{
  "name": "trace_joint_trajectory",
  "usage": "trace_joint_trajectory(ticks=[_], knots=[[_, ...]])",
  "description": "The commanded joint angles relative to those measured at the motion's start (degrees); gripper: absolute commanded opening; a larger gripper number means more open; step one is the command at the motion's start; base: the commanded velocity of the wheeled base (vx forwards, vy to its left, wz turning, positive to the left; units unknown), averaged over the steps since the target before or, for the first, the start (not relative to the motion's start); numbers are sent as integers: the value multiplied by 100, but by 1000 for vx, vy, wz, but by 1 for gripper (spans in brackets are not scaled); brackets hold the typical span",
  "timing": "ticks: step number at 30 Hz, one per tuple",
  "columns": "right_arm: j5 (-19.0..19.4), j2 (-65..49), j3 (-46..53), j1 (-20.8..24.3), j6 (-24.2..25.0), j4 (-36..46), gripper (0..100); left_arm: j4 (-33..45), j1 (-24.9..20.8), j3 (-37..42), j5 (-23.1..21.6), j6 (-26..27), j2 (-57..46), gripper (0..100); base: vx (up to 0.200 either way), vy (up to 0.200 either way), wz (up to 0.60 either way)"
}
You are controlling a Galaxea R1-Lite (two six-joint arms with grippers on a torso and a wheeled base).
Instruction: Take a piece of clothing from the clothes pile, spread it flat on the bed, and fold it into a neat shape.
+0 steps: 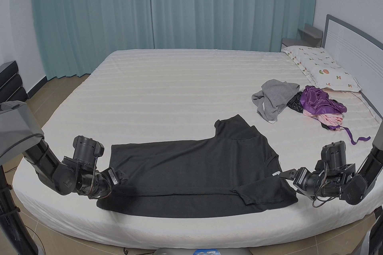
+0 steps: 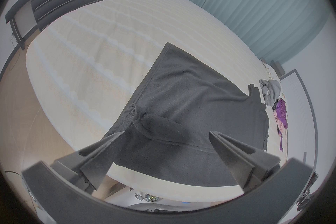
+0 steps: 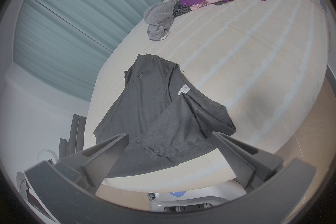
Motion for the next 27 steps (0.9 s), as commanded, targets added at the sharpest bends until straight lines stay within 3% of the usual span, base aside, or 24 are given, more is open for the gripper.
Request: trace_joint_trajectory(ticks=[1, 10, 11, 21, 27], knots=[[4, 7, 1, 2, 0, -3, 100, -60, 9, -114, 87, -5, 346, 100, 0, 0, 0], [13, -10, 1, 11, 0, -21, 100, -95, 211, -527, 333, -14, 1023, 100, 0, 0, 0], [4, -10, 10, 11, 0, -38, 100, -86, 238, -571, 333, -41, 1023, 0, 0, 0, 0], [4, -37, 1, 11, 0, -38, 100, -86, 369, -668, 333, -348, 786, 0, 0, 0, 0], [-5, 7, 1, 2, -9, -109, 100, -86, 668, -870, 324, -462, 873, 0, 0, 0, 0]])
